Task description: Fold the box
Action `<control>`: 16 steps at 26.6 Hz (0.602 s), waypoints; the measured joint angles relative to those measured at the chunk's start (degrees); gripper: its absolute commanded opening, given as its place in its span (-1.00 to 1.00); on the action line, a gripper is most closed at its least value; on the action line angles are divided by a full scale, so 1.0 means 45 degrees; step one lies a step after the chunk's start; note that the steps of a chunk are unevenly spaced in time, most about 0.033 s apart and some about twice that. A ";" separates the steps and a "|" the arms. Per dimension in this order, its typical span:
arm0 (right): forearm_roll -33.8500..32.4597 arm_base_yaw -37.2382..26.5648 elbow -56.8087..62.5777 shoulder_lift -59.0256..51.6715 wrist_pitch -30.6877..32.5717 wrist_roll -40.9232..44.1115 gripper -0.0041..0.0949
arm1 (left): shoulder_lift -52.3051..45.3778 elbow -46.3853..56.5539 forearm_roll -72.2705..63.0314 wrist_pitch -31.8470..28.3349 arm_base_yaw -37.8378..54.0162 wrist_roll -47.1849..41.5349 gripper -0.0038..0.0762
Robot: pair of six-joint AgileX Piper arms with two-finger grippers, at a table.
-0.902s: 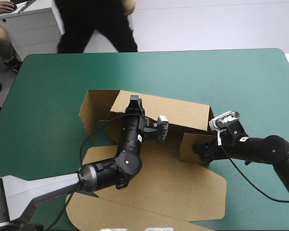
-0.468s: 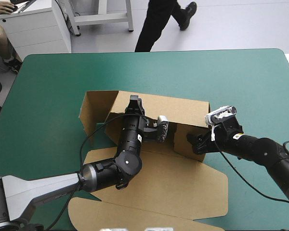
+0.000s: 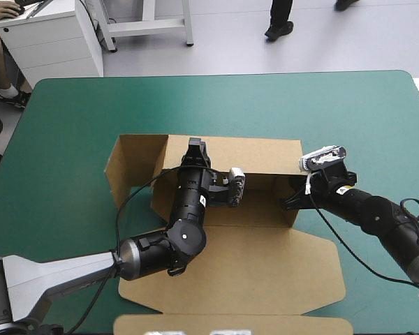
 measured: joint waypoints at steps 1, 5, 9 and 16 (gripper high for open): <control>-0.0045 0.0000 0.0000 0.0000 -0.0050 0.0000 -0.94 | 0.0000 0.0000 0.0045 0.0000 -0.0011 -0.0044 -0.93; -0.0155 -0.0014 0.0000 0.0015 -0.0132 0.0097 -0.94 | 0.0000 0.0000 0.0097 0.0000 -0.0011 -0.0373 -0.93; -0.0155 -0.0014 0.0000 0.0015 -0.0167 0.0108 -0.94 | 0.0000 0.0000 0.0111 0.0000 -0.0011 -0.0447 -0.93; -0.0163 -0.0001 0.0000 0.0227 -0.0727 0.0130 -0.95 | 0.0000 -0.0012 0.0124 -0.0013 -0.0011 -0.1013 -0.63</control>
